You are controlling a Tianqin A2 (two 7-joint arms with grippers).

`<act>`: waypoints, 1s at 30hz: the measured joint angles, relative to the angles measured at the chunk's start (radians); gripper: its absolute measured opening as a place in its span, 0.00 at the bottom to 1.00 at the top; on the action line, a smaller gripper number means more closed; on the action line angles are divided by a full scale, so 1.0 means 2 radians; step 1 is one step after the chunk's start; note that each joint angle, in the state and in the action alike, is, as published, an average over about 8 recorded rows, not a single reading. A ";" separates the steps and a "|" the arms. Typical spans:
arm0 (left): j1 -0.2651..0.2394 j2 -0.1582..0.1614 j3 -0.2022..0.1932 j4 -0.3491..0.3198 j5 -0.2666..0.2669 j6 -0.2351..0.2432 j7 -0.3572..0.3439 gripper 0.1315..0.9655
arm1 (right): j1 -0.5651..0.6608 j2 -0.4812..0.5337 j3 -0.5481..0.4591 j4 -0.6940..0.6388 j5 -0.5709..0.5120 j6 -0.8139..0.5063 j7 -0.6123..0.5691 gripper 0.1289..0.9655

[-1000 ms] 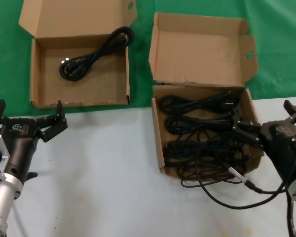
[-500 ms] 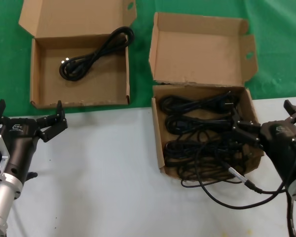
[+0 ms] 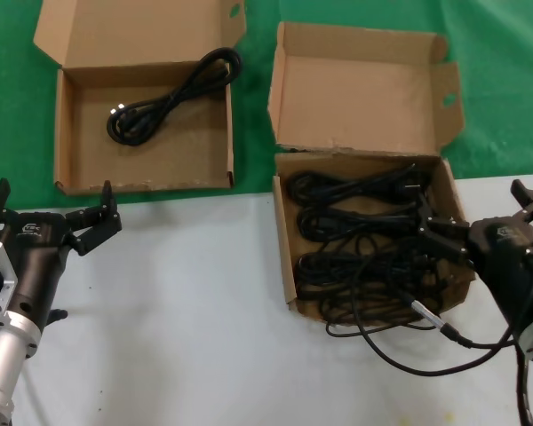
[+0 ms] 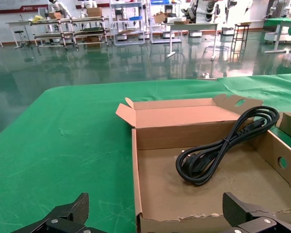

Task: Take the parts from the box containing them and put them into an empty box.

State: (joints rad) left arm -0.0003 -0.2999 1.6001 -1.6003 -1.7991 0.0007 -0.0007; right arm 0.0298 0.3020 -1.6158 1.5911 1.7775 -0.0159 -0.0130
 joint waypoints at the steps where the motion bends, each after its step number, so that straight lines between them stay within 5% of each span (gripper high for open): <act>1: 0.000 0.000 0.000 0.000 0.000 0.000 0.000 1.00 | 0.000 0.000 0.000 0.000 0.000 0.000 0.000 1.00; 30: 0.000 0.000 0.000 0.000 0.000 0.000 0.000 1.00 | 0.000 0.000 0.000 0.000 0.000 0.000 0.000 1.00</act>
State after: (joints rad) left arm -0.0003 -0.2999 1.6001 -1.6003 -1.7991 0.0007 -0.0007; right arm 0.0298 0.3020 -1.6158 1.5911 1.7775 -0.0159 -0.0130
